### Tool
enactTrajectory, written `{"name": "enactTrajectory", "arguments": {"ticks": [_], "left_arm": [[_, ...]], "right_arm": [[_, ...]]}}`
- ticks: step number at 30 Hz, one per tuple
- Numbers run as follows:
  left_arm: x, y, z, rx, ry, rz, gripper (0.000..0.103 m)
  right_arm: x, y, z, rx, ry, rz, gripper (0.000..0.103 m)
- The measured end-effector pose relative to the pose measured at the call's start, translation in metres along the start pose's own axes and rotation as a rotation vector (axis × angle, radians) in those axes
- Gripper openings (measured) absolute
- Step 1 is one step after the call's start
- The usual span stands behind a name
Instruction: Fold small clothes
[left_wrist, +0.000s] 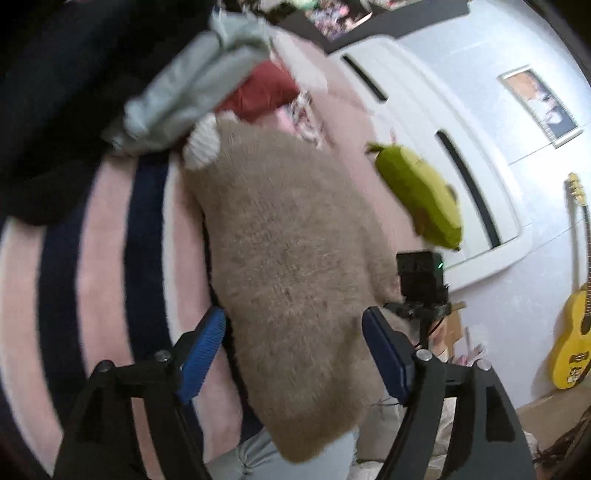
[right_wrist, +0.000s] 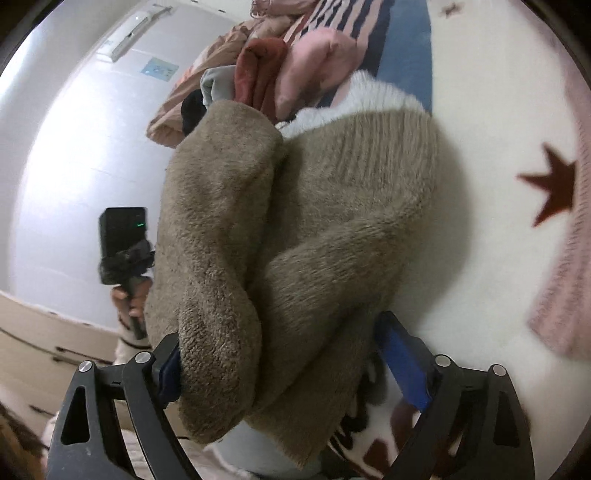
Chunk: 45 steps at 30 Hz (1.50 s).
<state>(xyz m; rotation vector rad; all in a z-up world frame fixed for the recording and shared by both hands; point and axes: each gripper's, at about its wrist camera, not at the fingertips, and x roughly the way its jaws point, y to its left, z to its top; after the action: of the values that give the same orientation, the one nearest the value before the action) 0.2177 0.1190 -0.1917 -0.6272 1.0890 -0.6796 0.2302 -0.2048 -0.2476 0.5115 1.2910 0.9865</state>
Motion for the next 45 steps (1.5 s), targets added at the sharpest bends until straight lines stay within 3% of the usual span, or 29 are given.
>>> {"name": "enactTrajectory", "arguments": {"ticks": [2, 4, 10, 13, 20, 29, 33, 34, 35, 36, 37, 38, 39, 40, 43, 45], "left_arm": [[0.012, 0.000, 0.005, -0.011, -0.013, 0.019, 0.072], [0.017, -0.001, 0.006, -0.016, -0.024, 0.006, 0.062], [0.005, -0.009, -0.001, -0.002, -0.080, 0.045, 0.038], [-0.009, -0.011, -0.007, 0.012, -0.105, 0.042, 0.032], [-0.057, 0.004, -0.015, 0.009, -0.153, 0.085, 0.031], [-0.167, 0.042, -0.040, 0.019, -0.261, 0.189, 0.031], [-0.205, 0.062, -0.054, 0.003, -0.312, 0.199, 0.023], [-0.212, 0.064, -0.057, 0.008, -0.326, 0.159, 0.005], [-0.223, 0.067, -0.061, 0.025, -0.341, 0.084, 0.005], [-0.224, 0.063, -0.062, 0.040, -0.350, 0.100, 0.006], [-0.226, 0.063, -0.064, 0.058, -0.344, 0.152, 0.015], [-0.223, 0.066, -0.065, 0.064, -0.325, 0.204, 0.026], [-0.221, 0.074, -0.065, 0.053, -0.313, 0.226, 0.053], [-0.217, 0.082, -0.065, 0.033, -0.304, 0.244, 0.067], [-0.206, 0.118, -0.063, -0.043, -0.261, 0.271, 0.067], [-0.200, 0.139, -0.062, -0.100, -0.265, 0.187, 0.073]], "right_arm": [[0.002, -0.003, 0.001, -0.018, -0.007, 0.021, 0.084], [0.003, -0.006, 0.002, -0.019, -0.015, 0.048, 0.069], [0.005, -0.014, -0.001, 0.001, -0.037, 0.119, 0.052], [0.004, -0.004, -0.006, -0.027, -0.072, 0.138, 0.050], [0.039, 0.033, 0.010, -0.098, -0.070, 0.138, 0.049], [0.141, 0.137, 0.046, -0.286, 0.067, 0.128, 0.048], [0.182, 0.183, 0.050, -0.405, 0.112, 0.104, 0.048], [0.192, 0.195, 0.049, -0.454, 0.121, 0.084, 0.048], [0.196, 0.198, 0.049, -0.499, 0.133, 0.068, 0.048], [0.201, 0.202, 0.045, -0.526, 0.147, 0.044, 0.048], [0.202, 0.201, 0.043, -0.521, 0.156, 0.012, 0.048], [0.200, 0.198, 0.042, -0.506, 0.158, 0.007, 0.048], [0.192, 0.190, 0.043, -0.470, 0.159, 0.010, 0.048], [0.185, 0.179, 0.045, -0.430, 0.166, -0.003, 0.048], [0.168, 0.157, 0.041, -0.374, 0.185, -0.046, 0.046], [0.159, 0.137, 0.035, -0.340, 0.211, -0.068, 0.046]]}}
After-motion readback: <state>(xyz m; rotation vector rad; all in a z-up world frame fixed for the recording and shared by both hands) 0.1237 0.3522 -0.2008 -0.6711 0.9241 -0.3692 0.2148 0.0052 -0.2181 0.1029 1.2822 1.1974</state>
